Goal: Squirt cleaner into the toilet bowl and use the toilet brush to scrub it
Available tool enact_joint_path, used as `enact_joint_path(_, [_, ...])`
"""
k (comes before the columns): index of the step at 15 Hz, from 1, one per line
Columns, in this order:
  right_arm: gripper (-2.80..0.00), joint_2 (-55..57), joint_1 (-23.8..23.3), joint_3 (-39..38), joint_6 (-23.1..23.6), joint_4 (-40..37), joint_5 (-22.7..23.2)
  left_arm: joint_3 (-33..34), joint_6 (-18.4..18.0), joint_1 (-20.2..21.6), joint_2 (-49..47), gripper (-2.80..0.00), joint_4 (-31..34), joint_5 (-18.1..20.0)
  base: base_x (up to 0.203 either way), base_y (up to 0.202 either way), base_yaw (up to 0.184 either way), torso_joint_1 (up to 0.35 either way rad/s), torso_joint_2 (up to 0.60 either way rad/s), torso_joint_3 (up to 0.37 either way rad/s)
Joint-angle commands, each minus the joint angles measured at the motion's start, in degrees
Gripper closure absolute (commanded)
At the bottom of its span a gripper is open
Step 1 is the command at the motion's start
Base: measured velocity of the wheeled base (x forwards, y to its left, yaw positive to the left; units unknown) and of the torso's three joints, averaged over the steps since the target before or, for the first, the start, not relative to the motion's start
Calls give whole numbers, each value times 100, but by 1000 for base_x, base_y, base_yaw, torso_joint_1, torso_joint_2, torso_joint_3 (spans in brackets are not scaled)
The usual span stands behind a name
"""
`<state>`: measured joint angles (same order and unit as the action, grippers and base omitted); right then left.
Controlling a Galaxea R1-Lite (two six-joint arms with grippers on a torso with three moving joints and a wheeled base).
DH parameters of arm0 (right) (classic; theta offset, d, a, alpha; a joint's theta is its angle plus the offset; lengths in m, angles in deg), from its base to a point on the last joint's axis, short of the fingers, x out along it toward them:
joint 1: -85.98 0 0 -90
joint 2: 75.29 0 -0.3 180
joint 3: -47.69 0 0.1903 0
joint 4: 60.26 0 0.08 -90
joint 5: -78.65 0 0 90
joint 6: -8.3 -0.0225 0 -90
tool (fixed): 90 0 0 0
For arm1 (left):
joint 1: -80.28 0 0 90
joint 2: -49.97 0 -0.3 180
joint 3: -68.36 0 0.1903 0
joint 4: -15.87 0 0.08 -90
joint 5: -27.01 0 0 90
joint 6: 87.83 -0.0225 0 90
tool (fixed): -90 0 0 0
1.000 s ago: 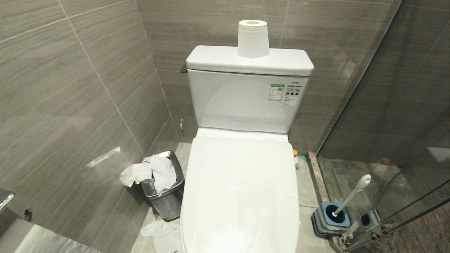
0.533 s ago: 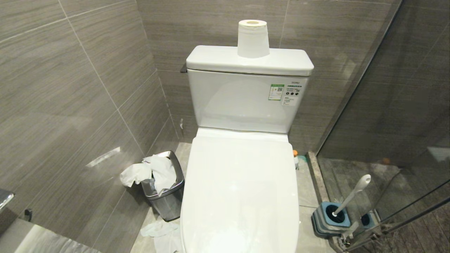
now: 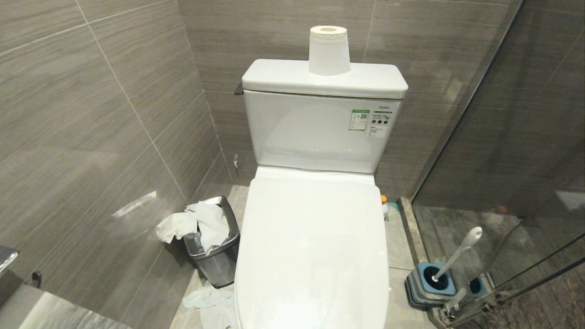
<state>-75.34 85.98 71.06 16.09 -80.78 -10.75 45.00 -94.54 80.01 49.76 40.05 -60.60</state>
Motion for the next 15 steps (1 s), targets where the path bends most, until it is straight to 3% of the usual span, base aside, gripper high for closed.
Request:
enact_joint_path(1, [0,5,0,0,12,6,2,9,12,0,3,0,6,-19,0,0,0,0,0,0])
enact_joint_path(15, [0,5,0,0,6,6,2,9,12,-8,3,0,6,-19,0,0,0,0,0,0])
